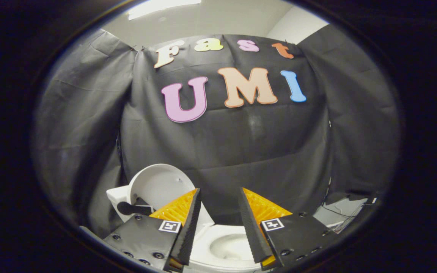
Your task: Open the toilet lid.
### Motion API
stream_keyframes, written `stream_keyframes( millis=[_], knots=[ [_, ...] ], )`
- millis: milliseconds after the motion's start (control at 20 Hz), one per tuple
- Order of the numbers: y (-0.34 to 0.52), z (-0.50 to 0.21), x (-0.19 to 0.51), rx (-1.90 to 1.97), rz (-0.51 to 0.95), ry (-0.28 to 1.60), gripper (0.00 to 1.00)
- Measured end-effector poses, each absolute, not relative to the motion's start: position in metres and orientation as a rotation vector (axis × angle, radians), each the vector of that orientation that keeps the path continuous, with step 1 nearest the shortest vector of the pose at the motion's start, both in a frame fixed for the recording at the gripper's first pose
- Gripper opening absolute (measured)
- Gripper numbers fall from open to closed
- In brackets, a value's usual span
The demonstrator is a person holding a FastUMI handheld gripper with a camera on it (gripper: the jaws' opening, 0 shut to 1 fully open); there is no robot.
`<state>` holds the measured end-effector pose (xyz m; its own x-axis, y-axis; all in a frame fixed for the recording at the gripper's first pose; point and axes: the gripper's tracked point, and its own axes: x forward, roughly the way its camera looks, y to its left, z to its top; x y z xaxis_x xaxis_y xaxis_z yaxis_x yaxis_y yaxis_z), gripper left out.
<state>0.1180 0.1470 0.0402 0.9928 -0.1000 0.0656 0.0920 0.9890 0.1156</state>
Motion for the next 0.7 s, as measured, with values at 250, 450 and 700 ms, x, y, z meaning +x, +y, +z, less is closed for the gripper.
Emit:
stream_keyframes(
  millis=[250, 450, 700],
  knots=[
    [0.098, 0.016, 0.099, 0.164, -0.004, -0.02, 0.63],
    [0.064, -0.003, 0.089, 0.119, 0.007, 0.027, 0.64],
    [0.03, -0.028, 0.073, 0.004, 0.02, 0.122, 0.65]
  ],
)
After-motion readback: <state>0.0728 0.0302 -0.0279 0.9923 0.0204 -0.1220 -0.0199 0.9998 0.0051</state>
